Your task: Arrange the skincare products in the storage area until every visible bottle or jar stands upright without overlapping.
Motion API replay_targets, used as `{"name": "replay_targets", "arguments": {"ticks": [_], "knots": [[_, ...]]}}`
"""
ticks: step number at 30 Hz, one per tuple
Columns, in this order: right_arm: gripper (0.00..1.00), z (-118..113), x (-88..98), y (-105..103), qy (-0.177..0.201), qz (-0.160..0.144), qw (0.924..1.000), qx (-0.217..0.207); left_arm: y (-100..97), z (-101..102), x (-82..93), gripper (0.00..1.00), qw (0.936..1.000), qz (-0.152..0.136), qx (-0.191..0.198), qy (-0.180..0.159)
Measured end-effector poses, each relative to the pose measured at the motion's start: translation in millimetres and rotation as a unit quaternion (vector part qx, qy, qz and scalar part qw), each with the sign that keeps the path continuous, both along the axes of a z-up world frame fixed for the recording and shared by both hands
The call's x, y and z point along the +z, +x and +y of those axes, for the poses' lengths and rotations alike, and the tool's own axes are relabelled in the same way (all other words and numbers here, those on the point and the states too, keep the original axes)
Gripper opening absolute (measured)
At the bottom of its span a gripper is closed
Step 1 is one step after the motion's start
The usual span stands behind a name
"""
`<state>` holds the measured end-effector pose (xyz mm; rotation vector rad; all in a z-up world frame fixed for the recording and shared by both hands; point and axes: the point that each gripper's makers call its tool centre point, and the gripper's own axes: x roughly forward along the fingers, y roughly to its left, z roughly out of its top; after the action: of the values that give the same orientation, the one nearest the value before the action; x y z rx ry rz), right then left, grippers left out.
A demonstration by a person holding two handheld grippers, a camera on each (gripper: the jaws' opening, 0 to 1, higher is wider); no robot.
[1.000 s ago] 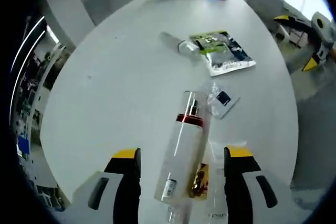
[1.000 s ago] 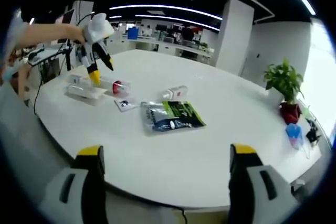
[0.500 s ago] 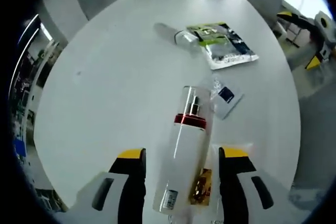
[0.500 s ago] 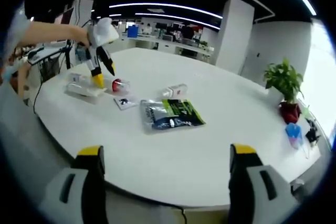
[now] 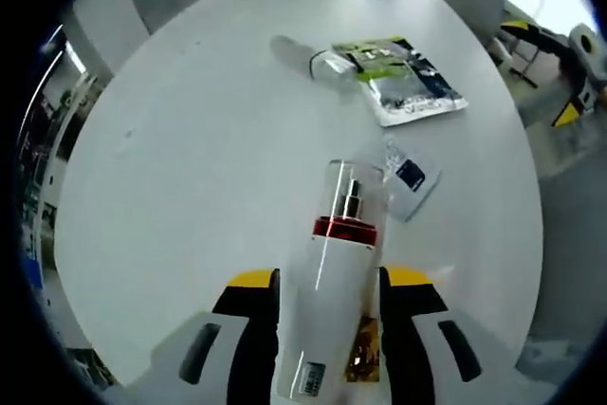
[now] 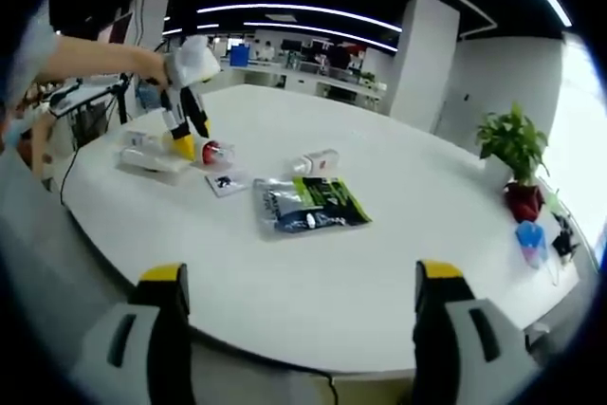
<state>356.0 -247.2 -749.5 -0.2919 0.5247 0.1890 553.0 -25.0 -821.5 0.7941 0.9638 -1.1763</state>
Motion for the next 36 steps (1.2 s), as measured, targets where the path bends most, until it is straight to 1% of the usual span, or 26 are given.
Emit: {"name": "replay_targets", "arguments": {"ticks": [6,12,16,17,19,21,24,27,30,33,36], "knots": [[0.99,0.2,-0.6,-0.1,0.0,0.002,1.0,0.0,-1.9,0.5,-2.1,0.32,1.0,0.009,0.0,0.003],[0.99,0.3,-0.5,-0.5,-0.001,0.004,1.0,0.0,-6.1,-1.8,-3.2,0.29,0.9999,0.014,-0.007,0.005],[0.99,0.4,-0.3,-0.5,-0.001,0.004,1.0,0.0,-5.5,-3.5,-6.0,0.28,0.9999,0.005,-0.008,0.01],[0.99,0.2,-1.0,-0.8,-0.002,0.006,1.0,0.0,-4.9,-4.5,-6.9,0.27,0.9998,-0.003,-0.017,0.009],[0.99,0.0,-1.5,-1.0,-0.004,0.008,1.0,0.001,-0.7,-4.1,-7.8,0.27,0.9999,-0.004,-0.005,0.013],[0.99,0.2,-0.5,-0.5,-0.001,0.005,1.0,0.001,-1.8,-4.4,-6.7,0.27,0.9998,-0.009,-0.011,0.015],[0.99,0.2,-1.2,-0.8,-0.002,0.007,1.0,0.001,-2.7,-4.0,-5.8,0.27,0.9998,-0.011,-0.01,0.014],[0.99,0.3,-1.4,-0.7,-0.002,0.006,1.0,0.002,-3.2,-3.9,-5.1,0.27,0.9999,-0.012,-0.003,0.011],[0.99,0.4,-1.4,-0.6,-0.001,0.006,1.0,0.003,-4.9,-3.9,-3.8,0.26,0.9998,-0.021,-0.003,0.007],[0.99,0.2,-1.6,-0.8,-0.002,0.006,1.0,0.003,-4.8,-2.9,-3.1,0.26,0.9997,-0.023,0.007,0.002],[0.99,0.5,-1.5,-0.7,-0.001,0.006,1.0,0.003,-9.6,-0.9,-2.8,0.25,0.9996,-0.026,-0.005,0.007]]}}
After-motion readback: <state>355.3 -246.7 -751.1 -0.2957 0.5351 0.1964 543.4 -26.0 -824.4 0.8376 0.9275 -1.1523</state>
